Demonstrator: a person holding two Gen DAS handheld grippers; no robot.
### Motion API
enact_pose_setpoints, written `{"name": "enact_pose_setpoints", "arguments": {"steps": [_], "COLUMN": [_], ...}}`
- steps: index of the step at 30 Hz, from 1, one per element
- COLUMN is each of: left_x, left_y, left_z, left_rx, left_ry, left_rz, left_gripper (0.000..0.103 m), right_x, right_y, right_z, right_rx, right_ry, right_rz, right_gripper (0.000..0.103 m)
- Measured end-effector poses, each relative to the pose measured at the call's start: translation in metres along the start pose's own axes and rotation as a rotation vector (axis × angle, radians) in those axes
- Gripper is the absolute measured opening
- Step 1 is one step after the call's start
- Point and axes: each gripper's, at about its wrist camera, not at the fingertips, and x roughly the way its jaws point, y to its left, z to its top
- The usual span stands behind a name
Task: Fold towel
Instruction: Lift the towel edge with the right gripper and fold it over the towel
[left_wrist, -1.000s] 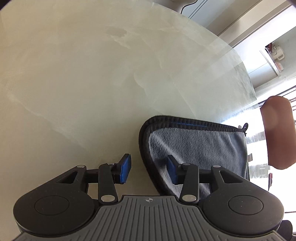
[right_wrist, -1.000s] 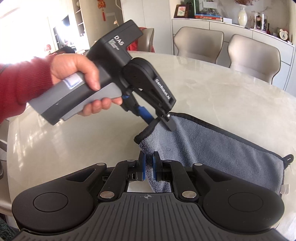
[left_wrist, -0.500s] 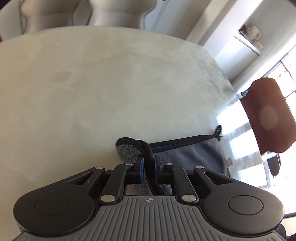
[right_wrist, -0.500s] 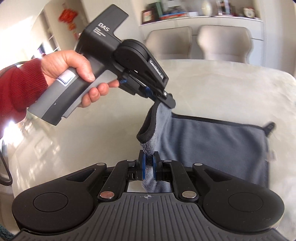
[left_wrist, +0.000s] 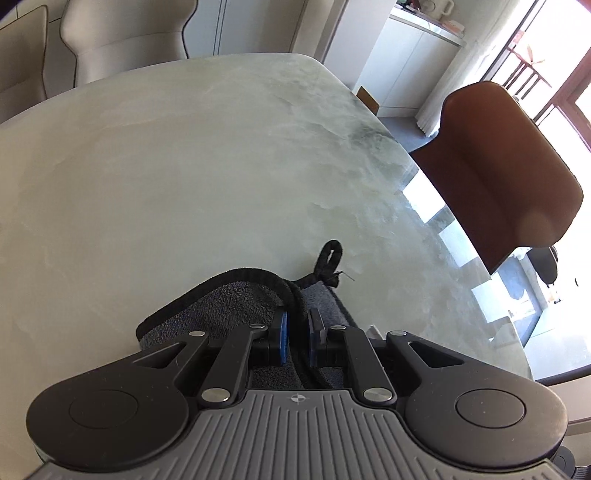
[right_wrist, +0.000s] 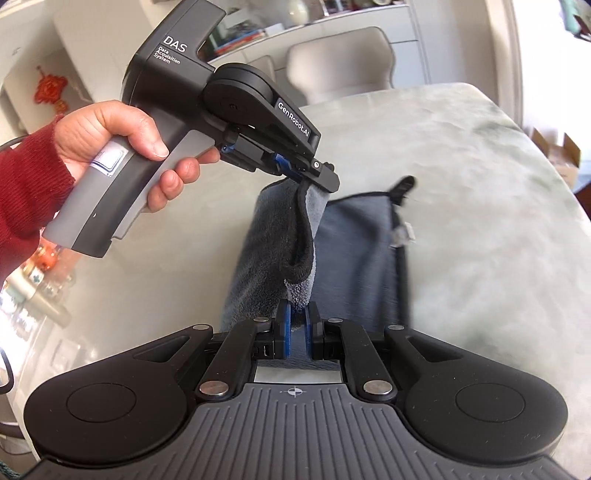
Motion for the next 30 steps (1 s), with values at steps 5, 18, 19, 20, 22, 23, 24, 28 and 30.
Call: {"name": "enact_pose_setpoints", "arguments": {"steps": [5, 18, 19, 20, 22, 23, 24, 28, 30], "left_x": [0.02, 0.038, 0.038, 0.038, 0.039, 0.039, 0.039, 0.035, 0.029], "left_y": [-0.02, -0.038, -0.039, -0.04, -0.043, -0.044, -0.045, -0.044, -0.043], "left_z": [0.004, 0.001, 0.001, 0.001, 0.001, 0.001, 0.001, -0.002, -0.005], "left_rx": [0.033, 0.099, 0.105, 0.112, 0.126, 0.131, 0.134, 0.142, 0.158], "left_ry": [0.023, 0.059, 0.061, 0.063, 0.066, 0.067, 0.068, 0.055, 0.039], "left_rz": [0.014, 0.067, 0.07, 0.072, 0.075, 0.075, 0.073, 0.055, 0.067], "left_gripper": [0.01, 0.011, 0.011, 0.011, 0.015, 0.018, 0.023, 0.035, 0.039], "right_x": [-0.004, -0.001, 0.0, 0.0, 0.0, 0.0, -0.001, 0.0, 0.0], "right_y": [-0.023, -0.045, -0.046, -0.047, -0.048, -0.046, -0.044, -0.044, -0.046], "right_z": [-0.005, -0.007, -0.007, -0.007, -0.008, -0.009, -0.011, -0.018, -0.021], "right_rx": [0.04, 0.127, 0.135, 0.14, 0.141, 0.133, 0.126, 0.153, 0.169], "right_ry": [0.008, 0.006, 0.001, -0.001, -0.002, 0.002, 0.006, 0.035, 0.05], "right_rz": [-0.01, 0.025, 0.025, 0.028, 0.038, 0.037, 0.032, 0.008, 0.003], "right_gripper": [0.008, 0.036, 0.036, 0.033, 0.012, 0.012, 0.011, 0.011, 0.011]}}
